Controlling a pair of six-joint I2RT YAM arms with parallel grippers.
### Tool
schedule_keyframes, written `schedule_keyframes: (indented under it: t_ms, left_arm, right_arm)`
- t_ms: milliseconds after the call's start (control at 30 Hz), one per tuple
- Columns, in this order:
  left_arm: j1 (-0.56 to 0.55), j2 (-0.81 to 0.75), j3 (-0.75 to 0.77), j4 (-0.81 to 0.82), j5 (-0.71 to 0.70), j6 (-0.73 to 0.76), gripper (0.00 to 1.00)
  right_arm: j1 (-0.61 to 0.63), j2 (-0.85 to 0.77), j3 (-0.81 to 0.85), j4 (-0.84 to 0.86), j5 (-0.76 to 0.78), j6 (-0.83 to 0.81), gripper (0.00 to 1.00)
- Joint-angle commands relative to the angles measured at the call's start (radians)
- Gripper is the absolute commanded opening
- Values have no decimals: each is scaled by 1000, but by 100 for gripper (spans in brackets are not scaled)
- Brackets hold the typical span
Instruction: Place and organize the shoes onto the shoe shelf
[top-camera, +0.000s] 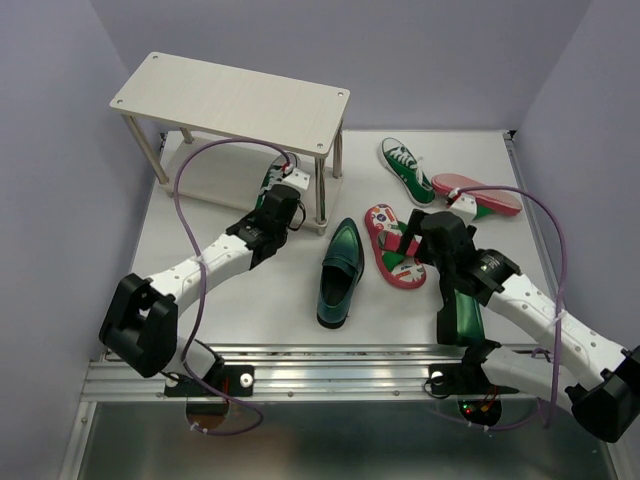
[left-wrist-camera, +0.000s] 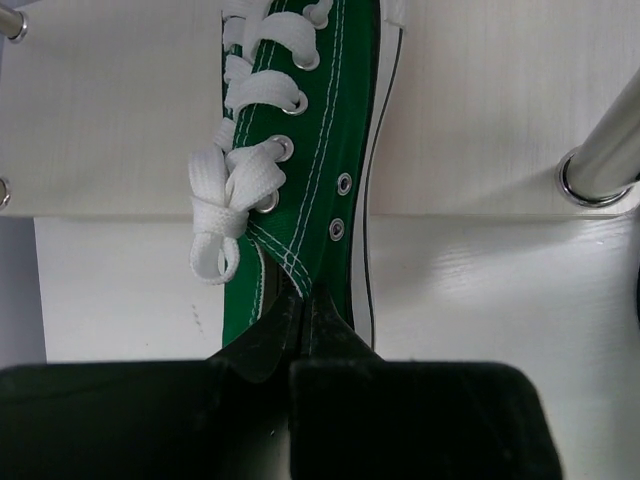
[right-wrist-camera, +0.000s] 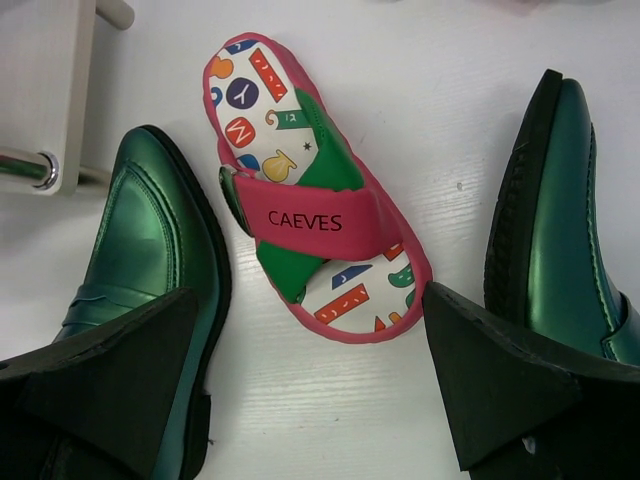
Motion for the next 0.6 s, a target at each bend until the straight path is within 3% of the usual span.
schedule_keyframes:
  t_ms: [0,100,133,167,200,300,567]
  left_arm:
    - [10,14,34,173,-37,13,0]
    - [19,42,54,169,-63,-28,17]
    - [25,48,63,161,-52,-37,39]
    - [30,53,80,150,-37,-49,48]
    - [30,59,85,137,-37,-54,67]
    - [34,62,103,109,-34,-73,76]
    - [36,-19,93,2,-19,-158,79]
  right_arm:
    - [-3,-40,31,-5,11,15,100]
    - [-3,-57,30,-22,16,21,100]
    - [-3,-66,30,-25,20,21,100]
    - [-3,-67,28,-35,23,22,100]
    - [-3,-73,28,-38,28,25,100]
    - [-3,-87,25,-45,36,27,100]
    - [-3,-80,27,-47,31,30,100]
